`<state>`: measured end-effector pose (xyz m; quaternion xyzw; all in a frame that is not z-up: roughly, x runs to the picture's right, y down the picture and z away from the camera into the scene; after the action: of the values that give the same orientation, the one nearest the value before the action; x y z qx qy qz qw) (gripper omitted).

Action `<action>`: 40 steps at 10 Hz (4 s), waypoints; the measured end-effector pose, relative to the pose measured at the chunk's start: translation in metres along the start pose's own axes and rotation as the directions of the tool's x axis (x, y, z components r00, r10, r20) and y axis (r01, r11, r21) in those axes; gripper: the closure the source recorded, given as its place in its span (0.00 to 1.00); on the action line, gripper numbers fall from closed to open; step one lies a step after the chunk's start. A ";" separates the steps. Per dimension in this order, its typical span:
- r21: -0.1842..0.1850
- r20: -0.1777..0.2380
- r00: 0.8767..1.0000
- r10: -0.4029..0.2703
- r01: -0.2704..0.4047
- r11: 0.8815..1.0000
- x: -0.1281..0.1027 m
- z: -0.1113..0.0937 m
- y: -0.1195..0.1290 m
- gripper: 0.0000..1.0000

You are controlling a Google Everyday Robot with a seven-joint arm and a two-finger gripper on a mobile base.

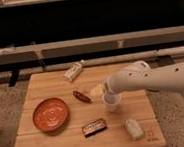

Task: Place the white sponge in the ceramic bowl

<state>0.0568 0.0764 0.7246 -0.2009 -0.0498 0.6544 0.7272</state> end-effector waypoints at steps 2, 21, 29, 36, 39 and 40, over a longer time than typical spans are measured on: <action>0.000 0.000 1.000 0.000 0.000 1.000 0.000 0.000 0.000 0.20; 0.000 0.000 1.000 0.000 0.000 1.000 0.000 0.000 0.000 0.20; 0.040 -0.168 0.982 -0.091 0.099 0.994 0.113 -0.016 -0.061 0.20; 0.111 -0.424 0.898 -0.120 0.183 0.977 0.221 0.038 -0.085 0.20; 0.170 -0.446 0.892 -0.073 0.165 0.972 0.230 0.036 -0.107 0.20; 0.190 -0.444 0.894 -0.057 0.157 0.969 0.230 0.036 -0.114 0.20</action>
<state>0.1833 0.3006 0.7542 -0.2568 0.1758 0.5531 0.7728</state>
